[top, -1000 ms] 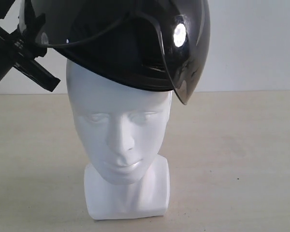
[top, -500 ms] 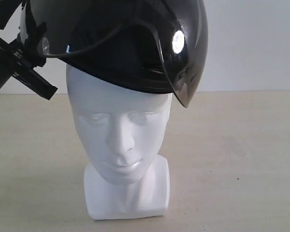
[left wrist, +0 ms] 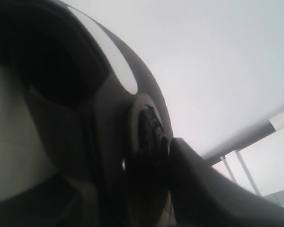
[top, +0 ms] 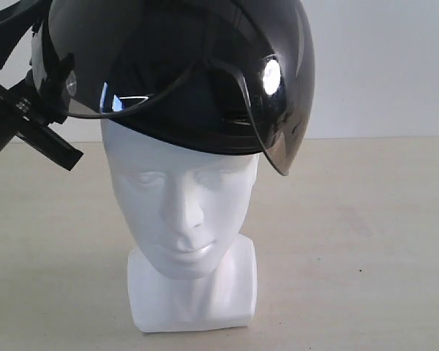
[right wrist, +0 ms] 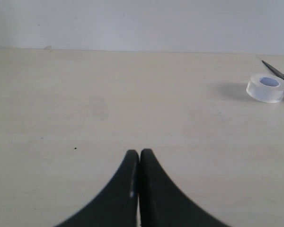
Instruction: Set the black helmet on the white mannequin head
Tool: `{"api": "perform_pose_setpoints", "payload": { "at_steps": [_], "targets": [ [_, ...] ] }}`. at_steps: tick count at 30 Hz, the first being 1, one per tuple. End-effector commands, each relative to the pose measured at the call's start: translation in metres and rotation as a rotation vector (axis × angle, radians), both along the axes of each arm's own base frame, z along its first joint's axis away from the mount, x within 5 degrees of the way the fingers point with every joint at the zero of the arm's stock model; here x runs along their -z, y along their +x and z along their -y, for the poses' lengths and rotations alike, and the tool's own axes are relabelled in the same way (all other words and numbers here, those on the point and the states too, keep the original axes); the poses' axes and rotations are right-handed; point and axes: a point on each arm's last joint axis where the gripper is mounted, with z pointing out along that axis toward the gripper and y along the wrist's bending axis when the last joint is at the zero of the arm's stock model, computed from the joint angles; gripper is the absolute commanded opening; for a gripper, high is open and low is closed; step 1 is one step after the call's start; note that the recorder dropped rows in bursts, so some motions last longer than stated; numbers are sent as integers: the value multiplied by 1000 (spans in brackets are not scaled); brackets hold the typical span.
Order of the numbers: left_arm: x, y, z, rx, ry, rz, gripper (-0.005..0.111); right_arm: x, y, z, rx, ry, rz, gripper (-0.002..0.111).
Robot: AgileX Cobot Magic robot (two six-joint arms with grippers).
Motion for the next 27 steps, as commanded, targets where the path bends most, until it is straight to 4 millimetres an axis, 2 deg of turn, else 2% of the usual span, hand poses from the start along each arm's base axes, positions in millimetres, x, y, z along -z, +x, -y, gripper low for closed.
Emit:
{"api": "perform_pose_setpoints", "payload": {
  "at_steps": [1, 13, 27],
  "targets": [
    [9, 3, -9, -98, 76, -33, 4, -1, 0, 0, 1, -6, 16, 0],
    [11, 9, -24, -95, 161, -3, 4, -1, 0, 0, 1, -6, 16, 0],
    [16, 10, -22, -84, 220, -30, 4, -1, 0, 0, 1, -6, 16, 0]
  ]
}}
